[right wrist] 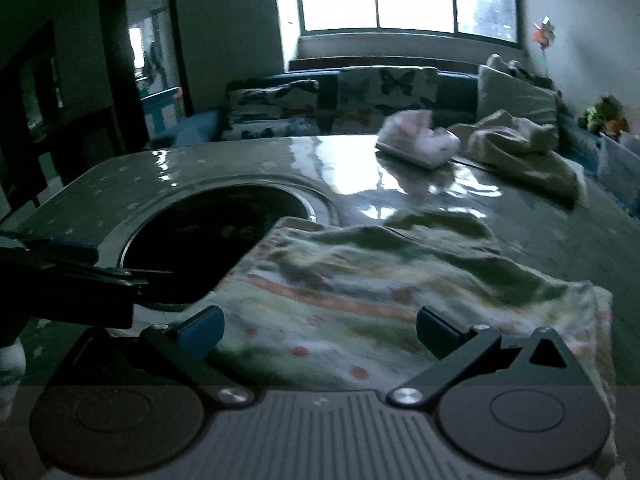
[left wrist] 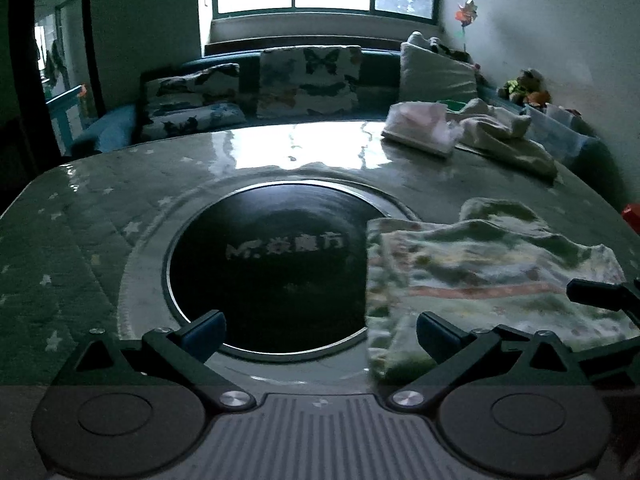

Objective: Fold clothes

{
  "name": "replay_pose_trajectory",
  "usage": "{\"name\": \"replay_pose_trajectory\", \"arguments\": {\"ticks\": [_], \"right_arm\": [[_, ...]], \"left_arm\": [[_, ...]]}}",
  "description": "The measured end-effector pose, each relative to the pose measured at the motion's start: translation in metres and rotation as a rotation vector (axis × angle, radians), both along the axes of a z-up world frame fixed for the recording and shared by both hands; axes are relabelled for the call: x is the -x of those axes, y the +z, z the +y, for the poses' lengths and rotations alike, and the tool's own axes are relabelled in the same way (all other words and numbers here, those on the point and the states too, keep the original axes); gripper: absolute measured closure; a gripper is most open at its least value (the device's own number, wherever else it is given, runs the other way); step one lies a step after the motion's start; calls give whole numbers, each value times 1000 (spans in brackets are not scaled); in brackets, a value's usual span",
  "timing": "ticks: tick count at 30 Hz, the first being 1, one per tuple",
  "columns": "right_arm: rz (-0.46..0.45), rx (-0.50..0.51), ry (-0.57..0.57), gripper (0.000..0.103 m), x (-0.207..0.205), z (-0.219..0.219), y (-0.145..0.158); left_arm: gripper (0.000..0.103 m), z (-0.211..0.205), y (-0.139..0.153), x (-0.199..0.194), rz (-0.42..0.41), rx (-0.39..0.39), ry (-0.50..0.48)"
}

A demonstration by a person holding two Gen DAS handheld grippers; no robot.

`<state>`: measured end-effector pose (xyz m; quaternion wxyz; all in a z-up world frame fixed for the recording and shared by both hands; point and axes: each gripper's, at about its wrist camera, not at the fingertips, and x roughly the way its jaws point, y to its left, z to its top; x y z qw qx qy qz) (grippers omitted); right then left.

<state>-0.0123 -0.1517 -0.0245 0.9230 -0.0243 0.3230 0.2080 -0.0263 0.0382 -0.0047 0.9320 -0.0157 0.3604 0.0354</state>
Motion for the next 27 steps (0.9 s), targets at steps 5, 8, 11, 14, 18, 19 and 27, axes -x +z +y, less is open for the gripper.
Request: {"name": "replay_pose_trajectory", "arguments": {"ticks": [5,8,11,14,18,19,27], "right_arm": [[-5,7,-24,0,10,-14,1],[-14,29,-31,0,16,-18,1],[-8,38,-39,0,19,-22,0],[-4,37,-51,0,21,-27,-1],[-1,33,-67,0,25,-32,0],[1,34,-71,0,26,-34,-1],[14,23,-107,0,34,-47,-4]], "left_arm": [[0,-9,-1,3,11,4,-21],[0,-15,-3,5,22,3,-39],[0,-19,-5,6,31,4,-53],[0,-24,-6,9,35,1,-65],[0,-29,-7,11,41,1,-76],[0,-30,-7,11,42,0,-79],[0,-39,-10,16,49,-3,-100]]}}
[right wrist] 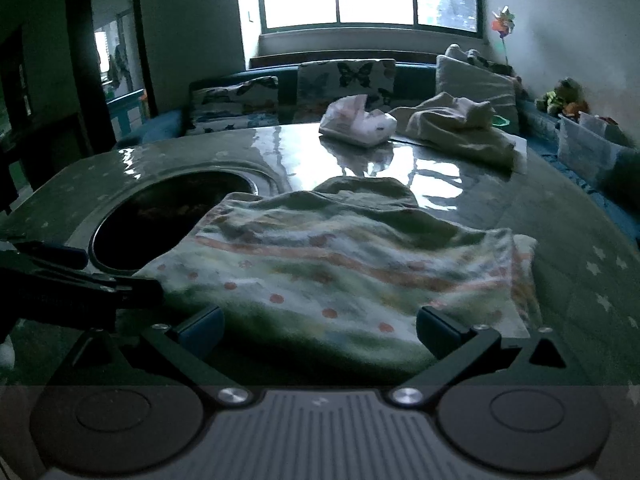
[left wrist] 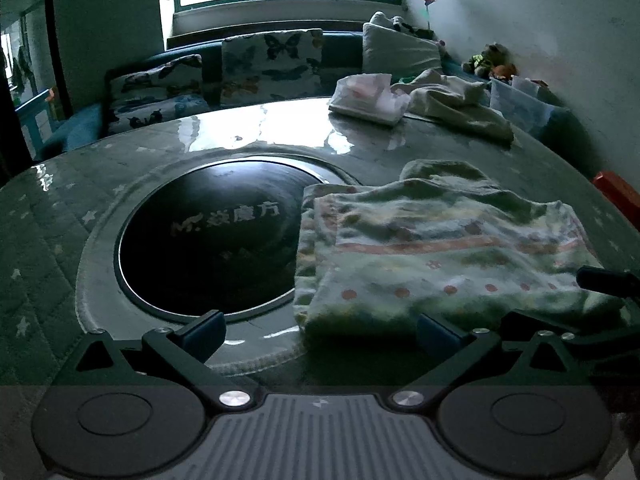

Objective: Fold clothes

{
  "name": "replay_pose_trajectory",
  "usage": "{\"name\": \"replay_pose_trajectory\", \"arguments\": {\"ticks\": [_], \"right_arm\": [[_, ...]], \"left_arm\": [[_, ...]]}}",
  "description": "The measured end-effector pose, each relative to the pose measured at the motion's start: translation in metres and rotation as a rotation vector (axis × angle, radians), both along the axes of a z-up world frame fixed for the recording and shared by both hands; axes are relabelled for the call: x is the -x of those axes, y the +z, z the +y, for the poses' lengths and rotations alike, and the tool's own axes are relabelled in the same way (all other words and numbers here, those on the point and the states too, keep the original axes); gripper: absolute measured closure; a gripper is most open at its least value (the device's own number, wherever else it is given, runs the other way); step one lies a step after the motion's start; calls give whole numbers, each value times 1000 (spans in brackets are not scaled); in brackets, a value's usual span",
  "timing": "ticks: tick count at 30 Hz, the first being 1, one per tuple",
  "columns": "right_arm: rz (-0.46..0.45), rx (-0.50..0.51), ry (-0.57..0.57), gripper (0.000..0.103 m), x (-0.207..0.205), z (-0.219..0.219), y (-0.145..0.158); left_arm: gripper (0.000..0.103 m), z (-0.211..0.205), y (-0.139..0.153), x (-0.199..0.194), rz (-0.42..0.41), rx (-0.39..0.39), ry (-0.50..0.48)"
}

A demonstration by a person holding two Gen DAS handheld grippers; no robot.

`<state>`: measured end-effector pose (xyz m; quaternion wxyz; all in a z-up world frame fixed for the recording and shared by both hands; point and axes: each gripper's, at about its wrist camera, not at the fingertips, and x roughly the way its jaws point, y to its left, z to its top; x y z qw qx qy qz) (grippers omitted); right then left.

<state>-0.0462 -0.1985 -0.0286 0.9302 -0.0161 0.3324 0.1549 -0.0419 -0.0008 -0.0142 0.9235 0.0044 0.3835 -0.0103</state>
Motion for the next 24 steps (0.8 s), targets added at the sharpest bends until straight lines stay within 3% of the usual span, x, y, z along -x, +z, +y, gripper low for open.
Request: {"name": "replay_pose_trajectory", "arguments": {"ticks": [24], "right_arm": [[-13,-13,-59,0,36,-20,3]], "left_arm": [[0,-24,1,24,-10,-7,-49]]}}
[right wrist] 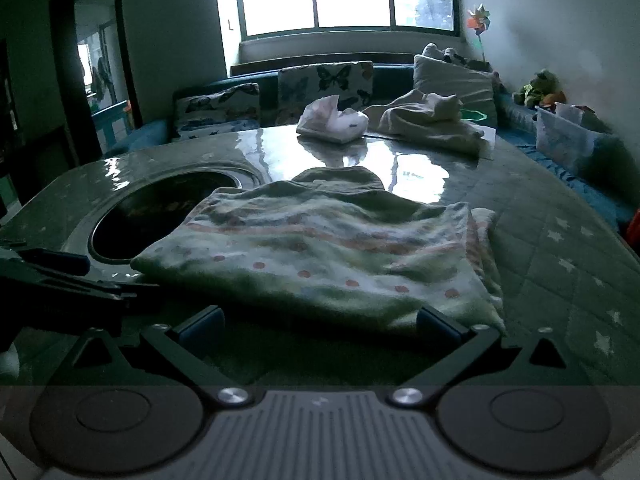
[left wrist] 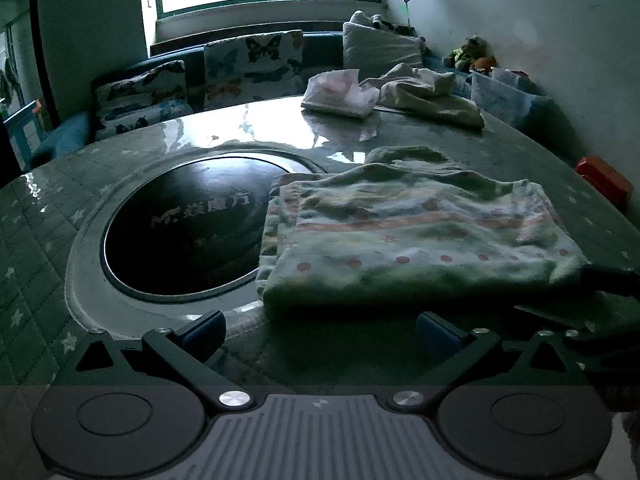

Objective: Fold clothes

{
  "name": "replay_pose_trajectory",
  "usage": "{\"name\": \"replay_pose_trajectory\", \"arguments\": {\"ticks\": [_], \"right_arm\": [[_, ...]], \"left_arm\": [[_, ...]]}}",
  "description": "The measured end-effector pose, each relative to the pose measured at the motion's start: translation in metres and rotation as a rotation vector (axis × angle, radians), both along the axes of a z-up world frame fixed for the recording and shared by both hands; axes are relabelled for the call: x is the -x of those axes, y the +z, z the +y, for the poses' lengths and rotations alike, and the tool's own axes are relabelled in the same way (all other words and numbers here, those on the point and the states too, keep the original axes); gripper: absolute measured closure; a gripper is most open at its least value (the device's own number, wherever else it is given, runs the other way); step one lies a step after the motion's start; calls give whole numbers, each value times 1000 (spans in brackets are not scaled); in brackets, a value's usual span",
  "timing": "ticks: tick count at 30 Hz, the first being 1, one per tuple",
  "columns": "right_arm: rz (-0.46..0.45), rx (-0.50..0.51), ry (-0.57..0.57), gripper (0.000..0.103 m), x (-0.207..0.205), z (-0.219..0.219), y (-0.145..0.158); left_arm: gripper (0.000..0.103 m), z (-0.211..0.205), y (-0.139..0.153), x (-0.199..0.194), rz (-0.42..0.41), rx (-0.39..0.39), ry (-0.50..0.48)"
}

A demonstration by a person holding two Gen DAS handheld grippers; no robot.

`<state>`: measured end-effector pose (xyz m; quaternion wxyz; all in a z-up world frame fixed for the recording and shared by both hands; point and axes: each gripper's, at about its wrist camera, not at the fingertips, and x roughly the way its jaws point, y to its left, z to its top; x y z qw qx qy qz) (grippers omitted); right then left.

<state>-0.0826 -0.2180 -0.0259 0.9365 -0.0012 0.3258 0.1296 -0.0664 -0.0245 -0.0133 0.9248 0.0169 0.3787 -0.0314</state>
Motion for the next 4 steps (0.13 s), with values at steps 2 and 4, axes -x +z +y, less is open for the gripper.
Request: {"name": "replay_pose_trajectory", "arguments": {"ticks": [2,4], "right_arm": [[-5,-2,-3,0,4,-1,1],[-12,-5,-8,0,7,-1,3]], "left_arm": [[0,-1,1,3,-5,1,-4],[0,-3,2,6,-9,1,-11]]}}
